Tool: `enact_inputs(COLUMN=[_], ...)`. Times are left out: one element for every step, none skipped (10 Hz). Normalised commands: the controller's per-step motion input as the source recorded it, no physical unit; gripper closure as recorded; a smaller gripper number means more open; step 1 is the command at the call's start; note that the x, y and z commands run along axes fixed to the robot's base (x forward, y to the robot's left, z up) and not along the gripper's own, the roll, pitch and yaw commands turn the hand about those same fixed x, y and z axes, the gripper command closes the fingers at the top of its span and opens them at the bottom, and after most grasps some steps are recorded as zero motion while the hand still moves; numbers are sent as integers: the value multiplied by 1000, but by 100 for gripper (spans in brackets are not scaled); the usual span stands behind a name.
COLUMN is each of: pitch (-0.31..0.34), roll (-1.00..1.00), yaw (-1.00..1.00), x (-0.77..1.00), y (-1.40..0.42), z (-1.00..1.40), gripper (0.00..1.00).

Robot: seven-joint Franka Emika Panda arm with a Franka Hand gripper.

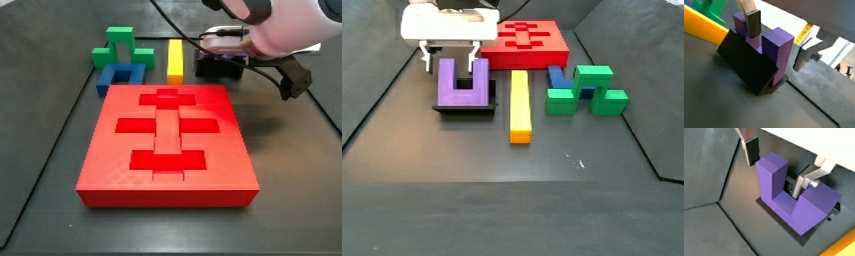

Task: Pick up the purple object. Move up. Place the purple object on the fixture. Regrasp the purple object. Move to above the board. Insert the purple object.
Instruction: Regrasp the purple object.

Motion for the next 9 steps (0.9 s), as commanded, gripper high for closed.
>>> enact_inputs(pitch=[20, 0, 0, 0, 0, 0, 0, 0, 0], roll=[0, 0, 0, 6, 0, 0, 0, 0, 0], yaw=[23, 3, 0, 0, 0, 0, 0, 0, 0], x=[120, 40, 120, 40, 0, 0, 0, 0, 0], y=[26, 80, 117, 0, 0, 0, 0, 0, 0], z=[40, 23, 71, 49, 0, 0, 0, 0, 0], gripper=[0, 0, 0, 0, 0, 100, 100, 100, 100])
